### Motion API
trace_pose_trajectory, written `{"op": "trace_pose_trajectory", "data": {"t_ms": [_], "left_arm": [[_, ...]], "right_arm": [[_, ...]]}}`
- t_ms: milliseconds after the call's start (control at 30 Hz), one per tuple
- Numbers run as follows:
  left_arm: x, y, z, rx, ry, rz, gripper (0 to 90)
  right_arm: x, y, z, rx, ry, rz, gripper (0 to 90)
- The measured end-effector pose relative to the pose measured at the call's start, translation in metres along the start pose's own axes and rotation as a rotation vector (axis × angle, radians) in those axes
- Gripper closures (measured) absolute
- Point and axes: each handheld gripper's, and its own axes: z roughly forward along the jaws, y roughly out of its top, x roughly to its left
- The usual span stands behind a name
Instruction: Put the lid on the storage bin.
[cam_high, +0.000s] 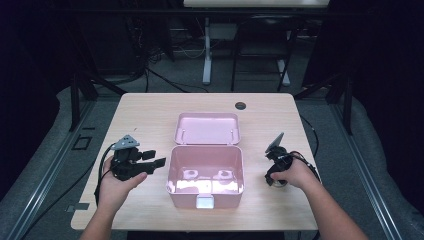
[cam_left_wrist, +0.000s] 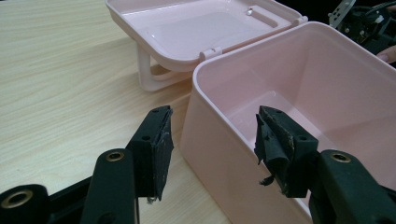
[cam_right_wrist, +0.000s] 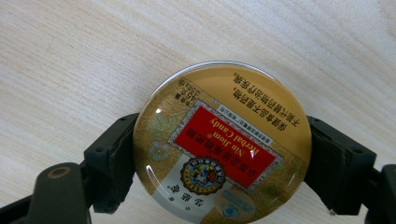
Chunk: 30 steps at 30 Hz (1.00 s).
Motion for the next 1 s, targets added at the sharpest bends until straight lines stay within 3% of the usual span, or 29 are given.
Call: {"op": "trace_pose_trajectory", "data": {"t_ms": [700, 1000], "left_arm": [[0.0001, 0.0005, -0.0011, 0.001, -0.002, 0.001, 45.6], [-0.0003, 0.0006, -0.0014, -0.006, 0.001, -0.001, 45.6]], "right_arm": [[0.0013, -0.0028, 0.0006, 0.004, 0.006, 0.021, 16.3], [0.0016, -0.0046, 0.0010, 0.007, -0.009, -0.011, 19.2]]}}
